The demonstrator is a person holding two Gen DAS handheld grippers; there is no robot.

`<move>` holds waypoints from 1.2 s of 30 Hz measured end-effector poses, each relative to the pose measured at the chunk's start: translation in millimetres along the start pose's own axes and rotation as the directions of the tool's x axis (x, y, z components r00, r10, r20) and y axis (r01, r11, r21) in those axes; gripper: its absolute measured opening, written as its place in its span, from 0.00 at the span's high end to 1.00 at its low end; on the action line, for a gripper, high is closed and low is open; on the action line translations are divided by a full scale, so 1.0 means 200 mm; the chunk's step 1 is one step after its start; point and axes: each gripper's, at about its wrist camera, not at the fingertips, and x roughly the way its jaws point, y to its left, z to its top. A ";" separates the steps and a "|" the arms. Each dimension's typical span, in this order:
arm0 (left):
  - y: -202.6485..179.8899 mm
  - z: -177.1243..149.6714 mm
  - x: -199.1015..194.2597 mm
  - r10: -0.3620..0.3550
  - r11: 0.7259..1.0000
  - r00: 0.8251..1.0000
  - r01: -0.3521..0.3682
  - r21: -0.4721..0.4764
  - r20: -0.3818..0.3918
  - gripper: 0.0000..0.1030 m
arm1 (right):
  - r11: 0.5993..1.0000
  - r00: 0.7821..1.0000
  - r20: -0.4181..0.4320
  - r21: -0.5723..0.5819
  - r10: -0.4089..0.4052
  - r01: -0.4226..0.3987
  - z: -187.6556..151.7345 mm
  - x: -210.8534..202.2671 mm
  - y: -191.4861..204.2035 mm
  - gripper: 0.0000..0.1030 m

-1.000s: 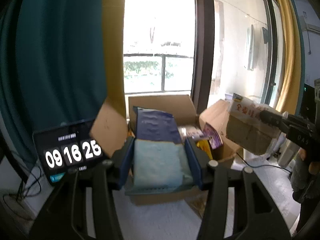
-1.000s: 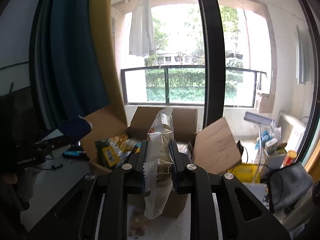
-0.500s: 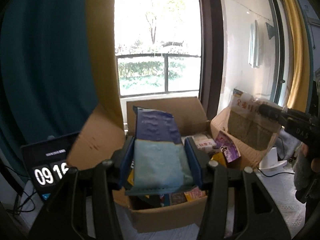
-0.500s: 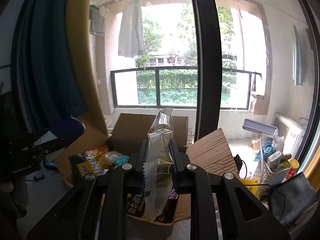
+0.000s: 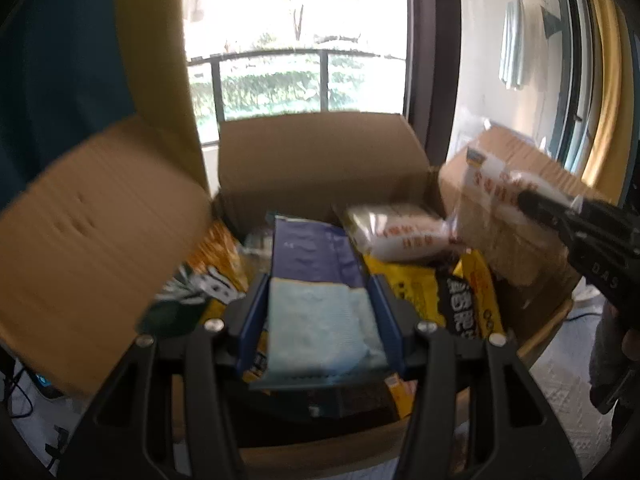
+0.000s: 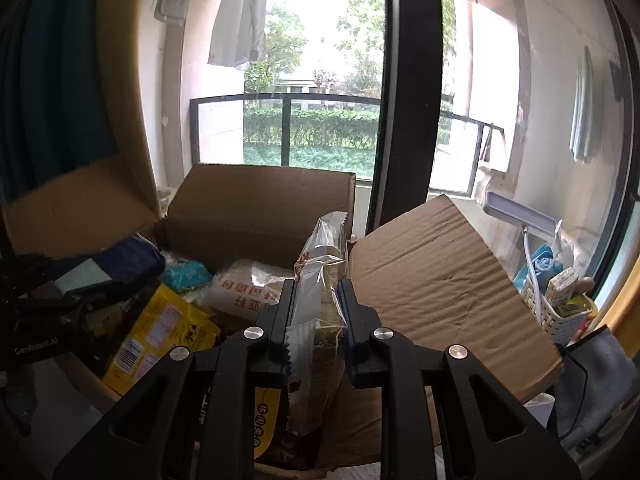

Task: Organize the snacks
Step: 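Carry both held packets up over the cardboard box, then open both tools to drop the bread bag and navy-teal packet into the box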

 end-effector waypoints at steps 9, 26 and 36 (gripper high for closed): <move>-0.01 -0.02 0.06 0.026 1.000 0.999 -0.026 -0.004 -0.042 0.48 | 0.999 0.998 -0.057 -0.027 0.018 -0.019 -0.08 0.05 0.09 0.78; 0.00 -0.02 -0.31 0.039 0.998 0.998 -0.037 -0.045 0.046 0.34 | 0.977 0.972 -0.107 0.047 0.212 -0.208 -0.02 -0.10 0.23 0.41; 0.01 -0.09 -0.51 0.042 0.997 0.997 -0.038 -0.064 0.071 0.33 | 0.978 0.976 -0.067 0.024 0.207 -0.206 0.03 -0.32 0.28 0.41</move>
